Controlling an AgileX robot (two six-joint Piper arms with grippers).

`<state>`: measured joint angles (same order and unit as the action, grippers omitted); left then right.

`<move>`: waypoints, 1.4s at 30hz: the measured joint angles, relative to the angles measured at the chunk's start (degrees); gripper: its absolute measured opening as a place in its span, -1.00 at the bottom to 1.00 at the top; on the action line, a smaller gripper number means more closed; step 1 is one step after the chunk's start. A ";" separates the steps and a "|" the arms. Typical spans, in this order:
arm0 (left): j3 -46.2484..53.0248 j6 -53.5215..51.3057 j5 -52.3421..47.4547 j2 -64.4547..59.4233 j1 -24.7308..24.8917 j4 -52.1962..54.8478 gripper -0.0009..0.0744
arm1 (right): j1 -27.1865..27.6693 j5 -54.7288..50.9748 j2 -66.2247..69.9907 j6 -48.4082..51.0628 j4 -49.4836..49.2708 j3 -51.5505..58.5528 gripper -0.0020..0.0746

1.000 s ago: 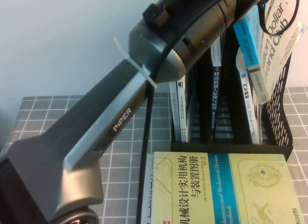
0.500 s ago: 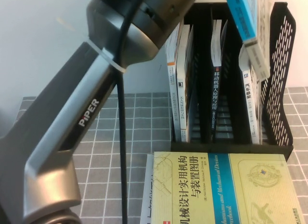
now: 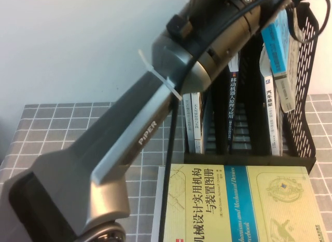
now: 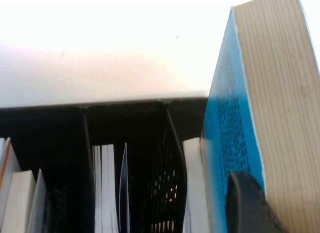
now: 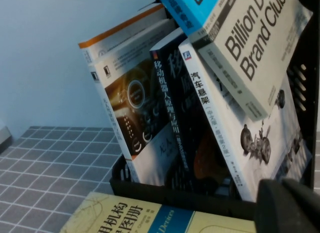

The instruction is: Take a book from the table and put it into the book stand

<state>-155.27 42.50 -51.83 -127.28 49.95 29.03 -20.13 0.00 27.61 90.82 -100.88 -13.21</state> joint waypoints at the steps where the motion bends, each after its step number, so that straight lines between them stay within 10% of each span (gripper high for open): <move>1: 0.00 0.00 0.10 -0.30 0.00 0.00 -0.49 | 0.00 0.00 0.00 0.00 0.04 0.00 -0.96; 17: 0.00 -6.88 1.69 -7.42 -1.75 -9.19 -0.47 | 0.00 17.06 0.00 0.39 0.03 0.00 -0.96; 26: -0.14 -12.07 2.56 -5.96 -10.83 -30.74 0.34 | 0.00 4.71 1.93 -0.58 -0.08 0.00 -0.96; 37: -0.28 -34.05 -14.30 9.05 -20.76 -50.32 -0.81 | 0.00 -9.90 26.48 2.10 0.65 -0.64 -0.96; 42: -0.61 -40.05 -20.04 16.78 -20.89 -44.31 -0.95 | 0.00 -15.26 38.90 0.47 4.14 -4.40 -0.96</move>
<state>-155.88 2.45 -71.87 -110.51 29.06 -15.29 -20.13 -15.26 66.51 91.29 -96.74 -17.62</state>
